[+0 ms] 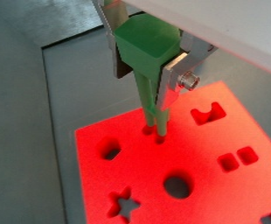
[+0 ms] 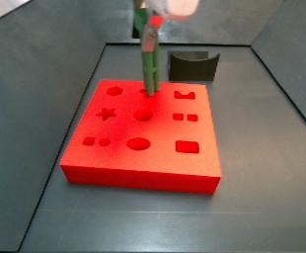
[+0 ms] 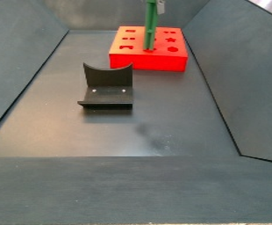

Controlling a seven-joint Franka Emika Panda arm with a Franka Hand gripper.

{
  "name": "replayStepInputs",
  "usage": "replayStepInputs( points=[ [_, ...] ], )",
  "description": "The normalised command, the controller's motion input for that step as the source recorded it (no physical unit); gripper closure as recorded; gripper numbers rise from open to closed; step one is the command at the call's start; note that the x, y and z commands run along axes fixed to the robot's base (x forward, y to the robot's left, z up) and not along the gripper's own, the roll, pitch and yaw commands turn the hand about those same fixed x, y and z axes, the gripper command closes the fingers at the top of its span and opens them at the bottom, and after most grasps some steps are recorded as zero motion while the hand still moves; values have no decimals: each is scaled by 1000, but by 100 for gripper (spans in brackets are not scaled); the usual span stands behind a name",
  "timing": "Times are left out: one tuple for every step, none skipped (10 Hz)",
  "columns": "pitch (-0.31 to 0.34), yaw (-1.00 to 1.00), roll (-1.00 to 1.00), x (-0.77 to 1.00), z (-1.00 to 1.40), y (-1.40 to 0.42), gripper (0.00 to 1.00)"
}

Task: Pick up the 3 prong object. Move up. Place the 3 prong object on the fixture. Regrasp the 3 prong object. Move to above the board. Insert the 3 prong object.
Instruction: Insert the 3 prong object.

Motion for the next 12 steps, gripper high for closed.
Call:
replayStepInputs(
  points=[
    [0,-174,19,-146,0,-177,100],
    [0,-151,0,0,0,-86,100],
    [0,-163,0,66,0,-31,100],
    [23,-131,0,151,-46,0,100],
    [73,-151,-64,254,-263,117,100],
    [154,-189,-113,240,-377,197,100],
    [136,-171,-71,74,-314,154,100],
    [0,-43,0,0,-9,0,100],
    [0,0,0,0,-29,0,100],
    [0,0,0,-26,-80,0,100],
    [9,34,0,0,-203,86,100],
    [0,177,0,-69,-180,74,100]
  ],
)
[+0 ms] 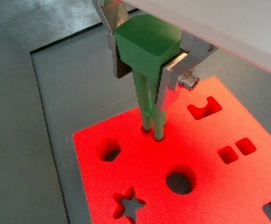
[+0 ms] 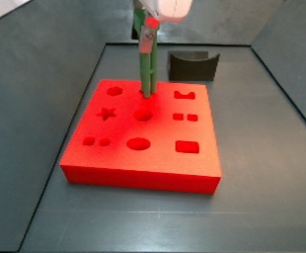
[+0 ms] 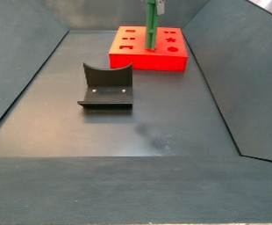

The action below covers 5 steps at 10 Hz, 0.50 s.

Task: Pick up the 3 prong object. Move up. Place the 3 prong object on the fixture. Regrasp the 3 prong object. Move to above the board. Insert the 3 prong object.
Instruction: Insert the 3 prong object.

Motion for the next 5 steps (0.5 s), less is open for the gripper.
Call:
replayStepInputs(
  points=[
    [-10,254,1,-146,-183,0,100],
    [-7,309,9,-14,-189,0,100],
    [0,389,36,0,-191,0,100],
    [0,280,56,29,-251,0,100],
    [236,0,0,449,-480,0,100]
  ],
)
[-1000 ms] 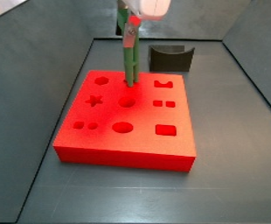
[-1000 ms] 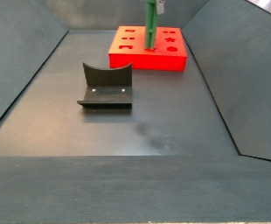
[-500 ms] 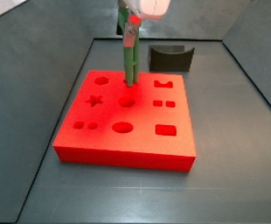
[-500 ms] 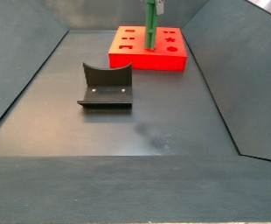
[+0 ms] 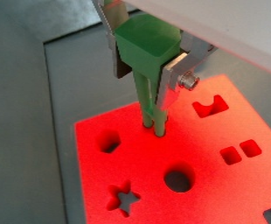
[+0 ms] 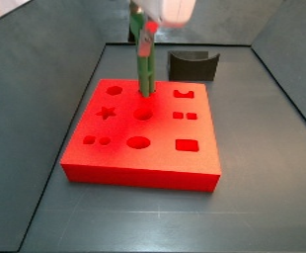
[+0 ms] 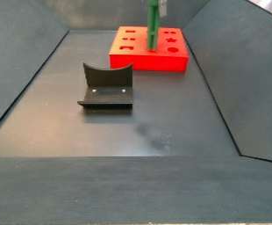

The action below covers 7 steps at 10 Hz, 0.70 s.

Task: Pick up the 3 prong object. Move up. Place the 3 prong object on the fixture. Regrasp the 3 prong object. Move to above the board. Insert the 3 prong object.
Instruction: Insert the 3 prong object.

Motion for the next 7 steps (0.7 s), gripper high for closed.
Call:
replayStepInputs(
  points=[
    [329,-100,-29,606,-551,46,100],
    [287,-229,-146,557,-486,91,100],
    [284,-303,-177,497,-440,140,100],
    [294,-300,-166,491,-454,160,100],
    [301,-297,-167,454,-460,223,100],
    [290,-251,-176,391,-497,320,100],
    [131,-63,-167,269,-466,280,100]
  ],
)
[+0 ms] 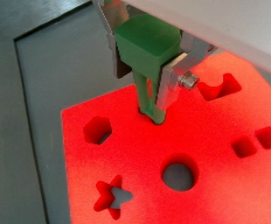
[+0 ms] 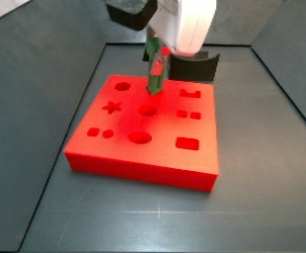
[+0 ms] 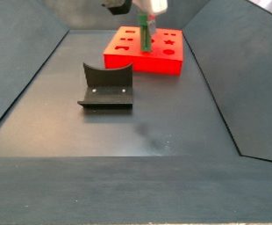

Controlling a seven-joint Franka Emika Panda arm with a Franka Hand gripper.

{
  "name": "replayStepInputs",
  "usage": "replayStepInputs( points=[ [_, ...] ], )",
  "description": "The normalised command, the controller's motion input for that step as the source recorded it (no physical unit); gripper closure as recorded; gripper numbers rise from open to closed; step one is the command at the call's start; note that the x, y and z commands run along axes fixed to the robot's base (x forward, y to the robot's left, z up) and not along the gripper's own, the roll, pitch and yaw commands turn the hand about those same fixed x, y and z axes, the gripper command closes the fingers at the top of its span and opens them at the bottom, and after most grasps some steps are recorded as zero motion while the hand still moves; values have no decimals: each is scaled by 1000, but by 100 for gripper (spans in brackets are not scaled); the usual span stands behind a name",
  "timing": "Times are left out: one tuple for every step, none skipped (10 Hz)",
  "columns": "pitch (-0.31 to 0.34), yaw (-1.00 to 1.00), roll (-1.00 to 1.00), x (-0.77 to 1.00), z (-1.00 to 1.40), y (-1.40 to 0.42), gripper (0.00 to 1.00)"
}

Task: Pick up the 3 prong object. Move up. Place the 3 prong object on the fixture. Regrasp the 3 prong object. Move to above the board. Insert the 3 prong object.
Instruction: Insert the 3 prong object.

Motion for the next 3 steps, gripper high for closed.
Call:
replayStepInputs(
  points=[
    [-41,0,0,-6,0,0,100],
    [0,0,4,0,0,0,100],
    [-30,0,31,0,-14,0,100]
  ],
)
